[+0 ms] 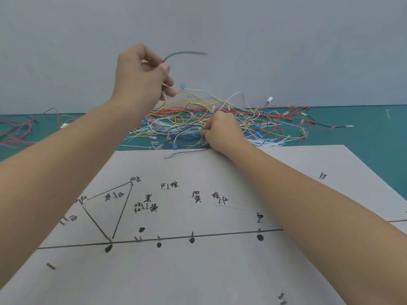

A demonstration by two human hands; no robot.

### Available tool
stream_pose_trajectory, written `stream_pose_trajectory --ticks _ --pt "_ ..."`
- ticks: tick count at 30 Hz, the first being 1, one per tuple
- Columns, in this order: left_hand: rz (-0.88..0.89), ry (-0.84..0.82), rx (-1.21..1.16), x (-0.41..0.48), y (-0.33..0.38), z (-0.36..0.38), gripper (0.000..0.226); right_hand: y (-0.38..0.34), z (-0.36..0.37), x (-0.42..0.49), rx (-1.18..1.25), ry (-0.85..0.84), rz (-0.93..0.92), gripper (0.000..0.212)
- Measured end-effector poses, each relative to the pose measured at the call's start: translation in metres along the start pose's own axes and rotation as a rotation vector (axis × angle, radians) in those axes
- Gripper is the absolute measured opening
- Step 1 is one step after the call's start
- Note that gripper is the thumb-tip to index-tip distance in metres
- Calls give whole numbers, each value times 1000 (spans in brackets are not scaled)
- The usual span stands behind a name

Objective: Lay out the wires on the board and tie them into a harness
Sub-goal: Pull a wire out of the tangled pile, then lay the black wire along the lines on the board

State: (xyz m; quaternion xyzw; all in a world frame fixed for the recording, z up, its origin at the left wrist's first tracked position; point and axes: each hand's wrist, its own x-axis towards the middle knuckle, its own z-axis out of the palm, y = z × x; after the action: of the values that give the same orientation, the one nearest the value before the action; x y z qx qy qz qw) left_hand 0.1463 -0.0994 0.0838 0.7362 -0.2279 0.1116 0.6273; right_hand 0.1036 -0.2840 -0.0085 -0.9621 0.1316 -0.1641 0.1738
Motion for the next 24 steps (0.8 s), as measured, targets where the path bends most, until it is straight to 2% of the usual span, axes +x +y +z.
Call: stream_pose_trajectory --ticks 3,6,8,9,12,14,18,20,23,24 --pt "-42 16 -65 -14 17 -12 13 0 -1 6 37 8 113 17" --pt "-137 -27 15 -38 23 -26 11 -7 -18 -4 128 -35 129 20" --pt "-216 -85 56 -60 22 -33 13 -18 -36 -21 303 1 129 30" --pt "-255 -103 61 -73 21 -35 13 -24 -47 -32 465 -50 118 37" --pt "-367 -136 88 -112 19 -39 16 -33 -75 -68 1047 -503 31 56" --pt "-412 -172 120 -138 21 -40 18 -36 -85 -88 1257 -653 25 52" --pt "-438 -259 142 -190 38 -45 18 -39 -88 -117 1377 -612 85 14" --pt "-417 -283 155 -217 46 -51 12 -39 -88 -125 1379 -633 119 15" --pt "-400 -256 167 -253 52 -55 8 -44 -84 -135 1233 -719 129 10" --pt "-390 -244 170 -263 52 -56 9 -46 -81 -136 1199 -730 148 18"
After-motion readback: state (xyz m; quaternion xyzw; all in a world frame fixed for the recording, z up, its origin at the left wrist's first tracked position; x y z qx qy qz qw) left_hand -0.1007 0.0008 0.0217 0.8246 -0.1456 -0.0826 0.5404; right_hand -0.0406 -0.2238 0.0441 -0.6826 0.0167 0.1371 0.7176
